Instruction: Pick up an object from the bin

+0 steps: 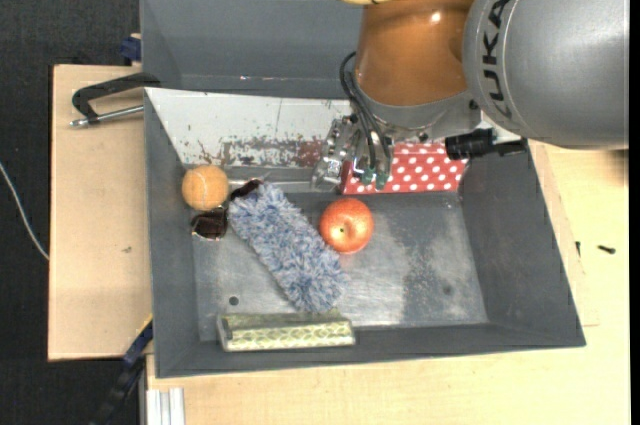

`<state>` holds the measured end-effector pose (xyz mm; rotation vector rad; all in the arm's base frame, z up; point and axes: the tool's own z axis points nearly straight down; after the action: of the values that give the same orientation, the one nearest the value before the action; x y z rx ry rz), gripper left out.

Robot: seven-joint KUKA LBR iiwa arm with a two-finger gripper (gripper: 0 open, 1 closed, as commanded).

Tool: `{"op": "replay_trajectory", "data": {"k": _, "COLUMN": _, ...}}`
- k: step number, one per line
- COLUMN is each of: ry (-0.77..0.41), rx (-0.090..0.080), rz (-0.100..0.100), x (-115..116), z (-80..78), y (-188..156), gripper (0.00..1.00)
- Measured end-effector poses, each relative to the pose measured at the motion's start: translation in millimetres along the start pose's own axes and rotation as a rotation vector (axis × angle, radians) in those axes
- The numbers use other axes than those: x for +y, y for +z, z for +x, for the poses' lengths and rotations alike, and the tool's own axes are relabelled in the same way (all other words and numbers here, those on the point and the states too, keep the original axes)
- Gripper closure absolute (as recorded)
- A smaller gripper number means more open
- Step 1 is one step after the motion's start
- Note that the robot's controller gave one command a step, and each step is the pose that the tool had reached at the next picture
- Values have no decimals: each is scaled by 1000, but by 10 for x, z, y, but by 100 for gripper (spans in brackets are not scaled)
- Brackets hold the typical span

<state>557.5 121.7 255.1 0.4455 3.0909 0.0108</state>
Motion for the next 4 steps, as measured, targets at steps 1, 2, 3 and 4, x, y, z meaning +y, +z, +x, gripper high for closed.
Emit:
{"op": "replay_trajectory", "data": {"k": 1, "ry": -176, "rx": 17, "rz": 6, "x": -255, "z": 434, "y": 1076, "gripper": 0}}
{"op": "replay_trajectory", "data": {"k": 2, "ry": -175, "rx": 17, "rz": 6, "x": -255, "z": 434, "y": 1076, "gripper": 0}}
{"op": "replay_trajectory", "data": {"k": 3, "ry": -408, "rx": -7, "rz": -5, "x": -188, "z": 496, "y": 1748, "gripper": 100}}
{"op": "replay_trajectory", "data": {"k": 4, "ry": -408, "rx": -7, "rz": -5, "x": -188, "z": 496, "y": 1748, "gripper": 100}}
